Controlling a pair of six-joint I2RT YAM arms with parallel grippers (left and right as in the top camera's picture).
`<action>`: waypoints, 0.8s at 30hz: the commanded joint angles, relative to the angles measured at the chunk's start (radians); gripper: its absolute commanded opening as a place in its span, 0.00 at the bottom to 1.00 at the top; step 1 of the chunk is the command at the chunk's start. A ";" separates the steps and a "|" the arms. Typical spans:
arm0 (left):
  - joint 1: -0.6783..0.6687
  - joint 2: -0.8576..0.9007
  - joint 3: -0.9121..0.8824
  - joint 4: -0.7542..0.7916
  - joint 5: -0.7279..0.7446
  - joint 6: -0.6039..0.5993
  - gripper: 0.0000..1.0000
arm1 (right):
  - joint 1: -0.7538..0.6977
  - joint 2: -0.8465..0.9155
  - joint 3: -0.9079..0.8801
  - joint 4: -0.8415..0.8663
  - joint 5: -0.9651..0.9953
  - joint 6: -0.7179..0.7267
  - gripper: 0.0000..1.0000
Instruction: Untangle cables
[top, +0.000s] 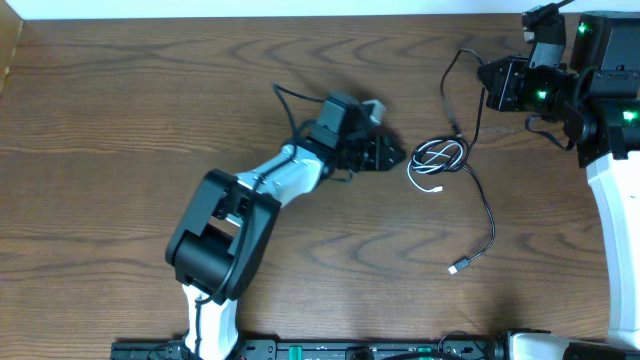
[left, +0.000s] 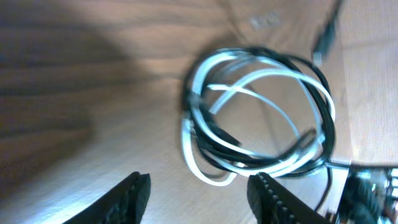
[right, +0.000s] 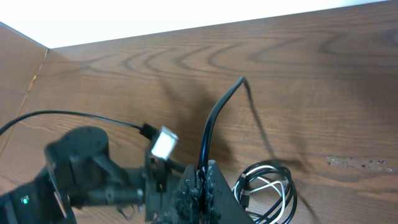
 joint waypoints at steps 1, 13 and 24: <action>-0.069 -0.021 0.003 0.003 -0.034 0.072 0.56 | -0.003 -0.005 0.006 0.002 -0.001 0.015 0.01; -0.177 -0.009 0.003 0.057 -0.278 0.217 0.63 | -0.003 -0.005 0.006 -0.010 -0.001 0.014 0.01; -0.258 -0.009 0.003 0.095 -0.274 0.423 0.63 | -0.003 -0.005 0.006 -0.009 -0.001 0.014 0.01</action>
